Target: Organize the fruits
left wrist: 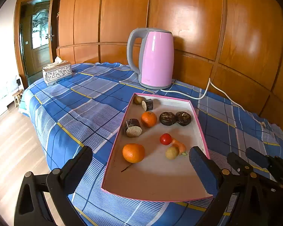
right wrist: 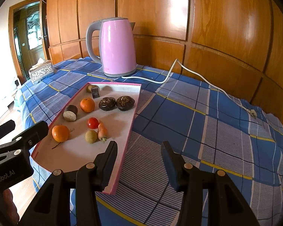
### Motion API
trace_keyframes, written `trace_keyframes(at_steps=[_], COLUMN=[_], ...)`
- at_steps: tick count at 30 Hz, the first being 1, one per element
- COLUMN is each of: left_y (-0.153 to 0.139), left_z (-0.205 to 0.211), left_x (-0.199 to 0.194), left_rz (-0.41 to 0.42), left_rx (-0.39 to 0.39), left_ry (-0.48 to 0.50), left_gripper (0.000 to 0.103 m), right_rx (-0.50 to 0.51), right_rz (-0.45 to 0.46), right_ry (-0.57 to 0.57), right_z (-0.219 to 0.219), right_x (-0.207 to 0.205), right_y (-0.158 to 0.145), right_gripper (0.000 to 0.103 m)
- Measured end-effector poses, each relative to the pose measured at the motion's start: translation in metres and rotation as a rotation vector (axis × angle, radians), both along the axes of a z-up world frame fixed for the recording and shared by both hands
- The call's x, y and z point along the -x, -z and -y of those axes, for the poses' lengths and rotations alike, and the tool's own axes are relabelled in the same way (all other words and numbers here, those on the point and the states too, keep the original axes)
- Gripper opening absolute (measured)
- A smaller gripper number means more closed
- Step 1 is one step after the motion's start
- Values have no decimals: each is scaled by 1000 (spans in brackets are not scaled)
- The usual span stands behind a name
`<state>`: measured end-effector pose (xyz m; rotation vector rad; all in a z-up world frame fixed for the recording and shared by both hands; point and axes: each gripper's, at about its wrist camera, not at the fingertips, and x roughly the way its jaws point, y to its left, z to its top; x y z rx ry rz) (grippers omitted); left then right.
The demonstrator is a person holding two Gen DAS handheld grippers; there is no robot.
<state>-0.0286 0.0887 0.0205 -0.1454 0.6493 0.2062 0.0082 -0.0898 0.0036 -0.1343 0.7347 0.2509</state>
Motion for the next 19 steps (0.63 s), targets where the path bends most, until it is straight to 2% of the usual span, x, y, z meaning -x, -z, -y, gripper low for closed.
trace_keyframes(at_steps=[19], left_y=[3], left_z=[4], left_x=[-1], left_rz=[-8], left_rx=[-4], left_ry=[34], left_gripper=[103], right_rx=[-9], right_rz=[-4], right_ry=[6], right_z=[2], right_x=[0], right_y=[0], right_gripper=[49])
